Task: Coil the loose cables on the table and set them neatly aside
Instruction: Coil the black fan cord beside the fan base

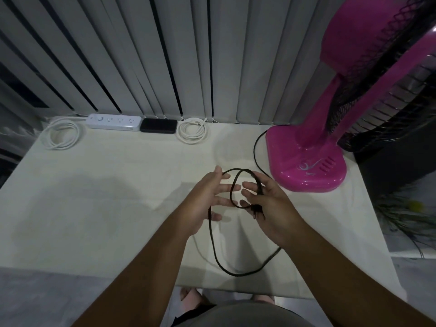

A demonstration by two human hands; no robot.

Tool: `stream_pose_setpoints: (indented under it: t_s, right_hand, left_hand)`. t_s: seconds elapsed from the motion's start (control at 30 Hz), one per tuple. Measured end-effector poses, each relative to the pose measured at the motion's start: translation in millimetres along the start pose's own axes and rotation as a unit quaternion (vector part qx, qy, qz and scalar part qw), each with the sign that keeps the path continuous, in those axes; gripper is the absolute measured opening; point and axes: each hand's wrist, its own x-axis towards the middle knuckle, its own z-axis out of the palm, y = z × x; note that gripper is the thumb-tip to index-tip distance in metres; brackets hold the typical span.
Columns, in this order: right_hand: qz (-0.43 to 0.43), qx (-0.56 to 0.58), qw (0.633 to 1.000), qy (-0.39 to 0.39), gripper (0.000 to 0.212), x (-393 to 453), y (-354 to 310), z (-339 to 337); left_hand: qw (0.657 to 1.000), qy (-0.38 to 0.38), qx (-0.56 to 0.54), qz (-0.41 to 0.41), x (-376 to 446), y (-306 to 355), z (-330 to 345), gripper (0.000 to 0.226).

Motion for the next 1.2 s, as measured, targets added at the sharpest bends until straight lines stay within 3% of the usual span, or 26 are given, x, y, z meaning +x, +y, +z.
stream_pose_setpoints:
  t_s: [0.17, 0.33, 0.43, 0.5, 0.57, 0.63, 0.77, 0.9, 1.1, 1.2]
  right_hand:
    - [-0.019, -0.058, 0.998, 0.019, 0.05, -1, -4, -5]
    - [-0.028, -0.061, 0.998, 0.008, 0.049, -4, 1, -1]
    - [-0.012, -0.031, 0.999, -0.002, 0.053, -4, 3, -3]
    - [0.005, -0.024, 1.0, -0.016, 0.056, -5, 4, -5]
    - [0.025, -0.035, 0.999, -0.028, 0.057, -9, 7, -6]
    - [0.038, -0.04, 0.998, -0.034, 0.055, -11, 10, -5]
    - [0.039, -0.083, 0.994, -0.053, 0.046, -12, 8, 0]
    - [0.012, -0.059, 0.996, -0.068, 0.03, -6, -9, 8]
    - [0.015, 0.06, 0.998, -0.016, 0.028, 4, -16, 11]
    - [0.011, 0.03, 0.999, -0.005, 0.029, -1, -5, 8]
  left_hand:
    - [0.998, 0.028, 0.061, 0.009, -5, -5, -5, 0.034]
    - [0.992, 0.035, 0.115, 0.048, 2, -7, 8, 0.039]
    - [0.994, 0.042, 0.087, 0.059, 6, -10, 12, 0.02]
    - [0.997, 0.046, 0.006, 0.062, 8, -11, 9, 0.012]
    - [0.99, 0.044, -0.124, 0.052, 11, -11, 8, 0.014]
    - [0.981, 0.059, -0.183, 0.032, 11, -11, 7, 0.017]
    - [0.988, 0.067, -0.142, 0.002, 11, -6, 6, 0.018]
    - [0.998, 0.004, -0.059, -0.004, 9, -2, 11, 0.023]
    - [0.998, -0.022, -0.044, 0.025, 6, -9, 2, 0.03]
    - [0.992, -0.019, -0.119, 0.02, 7, -15, 2, 0.033]
